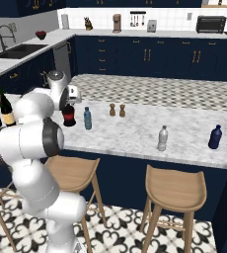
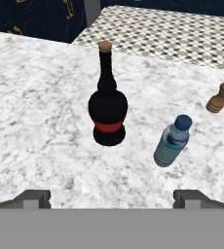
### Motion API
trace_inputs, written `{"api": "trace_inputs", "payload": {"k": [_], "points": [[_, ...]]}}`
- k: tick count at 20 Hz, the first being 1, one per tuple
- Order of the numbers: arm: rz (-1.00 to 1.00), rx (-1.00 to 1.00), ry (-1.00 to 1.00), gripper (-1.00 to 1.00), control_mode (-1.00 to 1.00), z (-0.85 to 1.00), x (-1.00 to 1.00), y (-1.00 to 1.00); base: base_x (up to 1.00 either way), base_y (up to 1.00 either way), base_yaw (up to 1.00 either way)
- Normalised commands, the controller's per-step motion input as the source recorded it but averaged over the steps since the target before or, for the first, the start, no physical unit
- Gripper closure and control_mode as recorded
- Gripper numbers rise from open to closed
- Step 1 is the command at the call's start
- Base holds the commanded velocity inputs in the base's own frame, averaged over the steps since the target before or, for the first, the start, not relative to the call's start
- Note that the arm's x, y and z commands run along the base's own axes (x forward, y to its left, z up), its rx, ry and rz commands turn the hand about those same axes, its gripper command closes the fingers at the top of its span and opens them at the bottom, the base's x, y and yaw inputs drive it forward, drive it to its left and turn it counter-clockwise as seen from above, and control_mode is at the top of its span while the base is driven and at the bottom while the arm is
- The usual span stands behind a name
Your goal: Move the plastic bottles in the middle to the plastics group, and the glass bottles in the middle to the glass group.
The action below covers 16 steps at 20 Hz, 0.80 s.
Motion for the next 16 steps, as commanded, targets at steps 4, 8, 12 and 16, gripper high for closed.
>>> {"api": "trace_inputs", "payload": {"k": [4, 8, 12, 16], "points": [[0.07, -0.01, -0.04, -1.0, -1.0, -0.01, 0.04, 0.16, 0.0, 0.0, 0.0], [0.01, -0.06, -0.01, -1.0, -1.0, 0.0, 0.07, 0.17, 0.0, 0.0, 0.0], [-0.02, -0.06, 0.0, -1.0, -1.0, -0.15, 0.24, 0.15, 0.0, 0.0, 0.0], [-0.08, -0.01, 0.0, -1.0, -1.0, -0.07, 0.33, 0.21, 0.0, 0.0, 0.0]]}}
